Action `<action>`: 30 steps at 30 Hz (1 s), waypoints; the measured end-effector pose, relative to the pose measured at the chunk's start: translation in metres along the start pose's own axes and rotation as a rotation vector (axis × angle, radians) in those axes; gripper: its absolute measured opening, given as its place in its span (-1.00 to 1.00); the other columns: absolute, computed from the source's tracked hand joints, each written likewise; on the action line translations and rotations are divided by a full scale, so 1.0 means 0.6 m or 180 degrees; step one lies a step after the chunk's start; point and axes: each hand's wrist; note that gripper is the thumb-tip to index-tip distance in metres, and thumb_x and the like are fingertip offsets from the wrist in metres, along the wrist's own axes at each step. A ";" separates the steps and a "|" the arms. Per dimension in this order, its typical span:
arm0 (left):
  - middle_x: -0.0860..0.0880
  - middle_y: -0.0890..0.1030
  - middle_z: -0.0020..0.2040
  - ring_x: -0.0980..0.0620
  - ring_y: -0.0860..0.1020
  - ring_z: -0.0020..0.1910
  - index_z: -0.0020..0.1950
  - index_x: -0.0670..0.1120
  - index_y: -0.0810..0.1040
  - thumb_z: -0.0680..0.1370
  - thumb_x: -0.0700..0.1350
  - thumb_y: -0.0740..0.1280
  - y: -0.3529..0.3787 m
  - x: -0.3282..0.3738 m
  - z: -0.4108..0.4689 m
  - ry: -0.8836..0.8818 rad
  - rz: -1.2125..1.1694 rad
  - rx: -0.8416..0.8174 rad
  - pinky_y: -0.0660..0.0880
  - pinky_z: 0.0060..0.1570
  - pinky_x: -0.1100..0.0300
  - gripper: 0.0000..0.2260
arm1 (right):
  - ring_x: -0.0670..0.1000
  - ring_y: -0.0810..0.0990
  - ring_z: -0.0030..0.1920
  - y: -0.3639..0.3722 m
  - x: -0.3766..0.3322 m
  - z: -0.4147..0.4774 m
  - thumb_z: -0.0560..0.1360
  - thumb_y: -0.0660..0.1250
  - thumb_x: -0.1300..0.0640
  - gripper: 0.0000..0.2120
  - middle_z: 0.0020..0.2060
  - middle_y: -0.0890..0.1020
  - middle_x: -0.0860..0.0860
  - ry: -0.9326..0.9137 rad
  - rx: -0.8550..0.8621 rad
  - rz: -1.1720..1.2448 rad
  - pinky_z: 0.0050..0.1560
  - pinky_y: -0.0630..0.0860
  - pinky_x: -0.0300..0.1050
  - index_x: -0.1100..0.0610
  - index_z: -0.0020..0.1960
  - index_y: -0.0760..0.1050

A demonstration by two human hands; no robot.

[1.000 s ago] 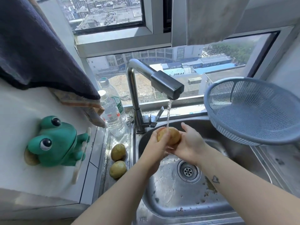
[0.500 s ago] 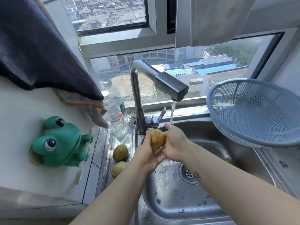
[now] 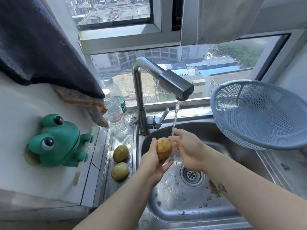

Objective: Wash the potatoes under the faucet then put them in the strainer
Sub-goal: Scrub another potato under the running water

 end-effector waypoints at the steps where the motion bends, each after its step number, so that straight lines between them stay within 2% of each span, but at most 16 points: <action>1: -0.15 0.62 -0.11 -0.04 0.59 -0.13 -0.02 -0.11 0.52 0.59 0.11 0.24 0.003 0.004 0.001 -0.0011 -0.0031 0.0039 0.55 -0.19 0.08 -0.71 | 0.00 0.48 0.06 -0.001 0.003 0.002 0.62 0.06 -0.05 -0.61 0.09 0.58 0.13 -0.0115 0.0070 -0.0225 0.12 0.29 -0.15 0.19 0.17 0.51; 3: -0.15 0.60 -0.12 -0.04 0.58 -0.17 -0.02 -0.10 0.52 0.58 0.12 0.25 0.009 0.010 0.003 -0.0056 0.0000 0.0040 0.55 -0.26 0.14 -0.72 | -0.07 0.47 0.09 -0.004 0.008 0.001 0.58 0.18 0.00 -0.72 0.10 0.58 0.00 -0.0364 0.0186 -0.0538 0.19 0.28 -0.20 0.04 0.22 0.52; 6: -0.15 0.62 -0.18 -0.02 0.59 -0.24 0.02 -0.12 0.54 0.58 0.14 0.24 0.023 0.013 0.006 -0.0226 0.0250 -0.0120 0.54 -0.43 0.23 -0.68 | -0.18 0.52 -0.05 -0.013 0.015 0.001 0.57 0.20 0.09 -0.76 0.01 0.62 -0.05 -0.0812 0.0248 -0.0488 -0.14 0.37 -0.35 0.06 0.14 0.58; 7: -0.14 0.63 -0.26 -0.01 0.59 -0.30 0.03 -0.12 0.54 0.59 0.15 0.21 0.030 0.013 0.003 -0.0270 0.0367 -0.0213 0.52 -0.47 0.25 -0.65 | -0.13 0.56 -0.03 -0.015 0.021 0.005 0.57 0.20 0.10 -0.78 0.03 0.63 -0.01 -0.0957 0.0337 -0.0379 -0.13 0.44 -0.30 0.06 0.11 0.59; 9: -0.08 0.57 -0.45 0.05 0.51 -0.49 0.05 -0.13 0.54 0.62 0.18 0.13 0.041 0.007 0.005 -0.0184 0.0685 -0.0330 0.44 -0.55 0.30 -0.59 | 0.03 0.62 -0.01 -0.011 0.034 0.012 0.56 0.22 0.09 -0.83 0.01 0.65 0.08 -0.1244 0.0674 -0.0118 -0.02 0.58 -0.04 0.00 0.05 0.57; 10: -0.05 0.52 -0.51 0.07 0.46 -0.54 0.06 -0.14 0.55 0.63 0.19 0.08 0.045 0.005 0.006 -0.0025 0.0940 -0.0321 0.40 -0.56 0.30 -0.56 | 0.10 0.63 -0.05 -0.007 0.040 0.016 0.56 0.23 0.07 -0.85 -0.03 0.65 0.12 -0.1376 0.0920 -0.0117 -0.07 0.60 0.03 -0.02 0.02 0.57; 12: -0.02 0.48 -0.52 0.08 0.42 -0.55 0.00 -0.16 0.58 0.64 0.19 0.01 0.053 0.004 0.012 0.0508 0.1658 -0.0267 0.36 -0.53 0.29 -0.49 | 0.13 0.61 -0.17 0.000 0.045 0.026 0.55 0.25 0.04 -0.88 -0.14 0.65 0.15 -0.1496 0.1293 0.0127 -0.33 0.54 -0.07 0.02 -0.03 0.55; 14: -0.10 0.56 -0.37 0.02 0.51 -0.41 -0.01 -0.18 0.58 0.61 0.24 -0.01 0.064 0.004 0.014 0.1083 0.2317 -0.0431 0.44 -0.40 0.19 -0.44 | 0.06 0.57 -0.26 0.003 0.038 0.032 0.54 0.28 0.07 -0.86 -0.28 0.61 0.10 -0.1361 0.1344 0.0948 -0.37 0.50 -0.18 0.11 -0.13 0.53; 15: -0.16 0.60 -0.19 -0.03 0.55 -0.24 0.04 -0.17 0.55 0.58 0.27 -0.01 0.069 0.004 0.015 0.1243 0.2604 -0.0471 0.49 -0.25 0.11 -0.43 | 0.05 0.57 -0.25 0.001 0.033 0.034 0.54 0.29 0.09 -0.84 -0.30 0.60 0.09 -0.1219 0.1274 0.1396 -0.27 0.53 -0.14 0.14 -0.16 0.53; 17: -0.17 0.47 0.17 -0.04 0.44 0.06 0.19 -0.09 0.49 0.59 0.22 0.03 0.077 0.004 0.025 0.1330 0.3076 -0.0252 0.40 0.06 0.10 -0.53 | 0.11 0.61 -0.08 -0.007 0.026 0.033 0.53 0.30 0.06 -0.81 -0.16 0.62 0.15 -0.0853 0.1016 0.1989 0.08 0.53 0.03 0.19 -0.11 0.55; 19: -0.12 0.36 0.33 -0.04 0.36 0.19 0.32 -0.03 0.44 0.63 0.11 0.08 0.084 0.009 0.031 0.1237 0.3318 -0.0115 0.32 0.18 0.14 -0.64 | 0.17 0.60 0.09 -0.012 0.023 0.027 0.55 0.25 0.03 -0.75 0.03 0.64 0.20 -0.0635 0.0859 0.2148 0.27 0.45 0.11 0.20 -0.01 0.56; 22: -0.17 0.51 0.30 -0.17 0.47 0.28 0.27 -0.10 0.52 0.59 0.03 0.19 0.102 0.025 0.038 0.0807 0.2959 -0.0180 0.43 0.26 0.01 -0.67 | 0.21 0.56 0.14 -0.012 0.024 0.023 0.57 0.19 0.00 -0.74 0.09 0.60 0.24 -0.0596 0.0881 0.2186 0.31 0.38 0.22 0.17 -0.01 0.53; 24: -0.20 0.56 0.23 -0.20 0.53 0.21 0.16 -0.10 0.57 0.56 0.03 0.24 0.110 0.039 0.034 0.0320 0.2751 -0.0003 0.46 0.17 -0.01 -0.71 | 0.23 0.55 0.08 -0.009 0.022 0.016 0.56 0.17 0.04 -0.75 0.05 0.58 0.27 -0.0645 0.0791 0.2124 0.25 0.43 0.24 0.19 0.02 0.52; 27: -0.09 0.58 0.16 -0.14 0.49 0.25 0.21 -0.10 0.53 0.57 -0.01 0.26 0.110 0.050 0.030 -0.0184 0.2633 -0.0257 0.40 0.25 0.02 -0.73 | 0.19 0.55 -0.05 -0.013 0.023 0.009 0.52 0.12 0.12 -0.74 -0.12 0.59 0.23 -0.0690 0.0615 0.1647 0.02 0.55 0.14 0.22 -0.07 0.54; 28: -0.04 0.58 0.06 -0.11 0.48 0.24 0.15 -0.10 0.53 0.55 -0.05 0.30 0.109 0.053 0.024 -0.0286 0.2645 -0.0389 0.39 0.26 0.05 -0.78 | 0.16 0.55 -0.08 -0.012 0.024 0.007 0.54 0.11 0.11 -0.73 -0.16 0.58 0.21 -0.0697 0.0643 0.1405 -0.06 0.55 0.08 0.21 -0.09 0.54; 30: -0.14 0.58 -0.03 -0.19 0.53 0.17 -0.03 -0.14 0.54 0.47 -0.12 0.33 0.097 0.055 0.014 -0.0622 0.2268 -0.0574 0.44 0.23 -0.11 -0.87 | 0.10 0.56 -0.09 -0.007 0.028 0.011 0.57 0.15 0.03 -0.71 -0.17 0.60 0.17 -0.0730 0.0720 0.0983 -0.13 0.53 -0.01 0.19 -0.02 0.56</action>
Point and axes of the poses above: each hand's wrist, its own z-axis towards the middle knuckle, its own y-axis out of the palm, x = y × z
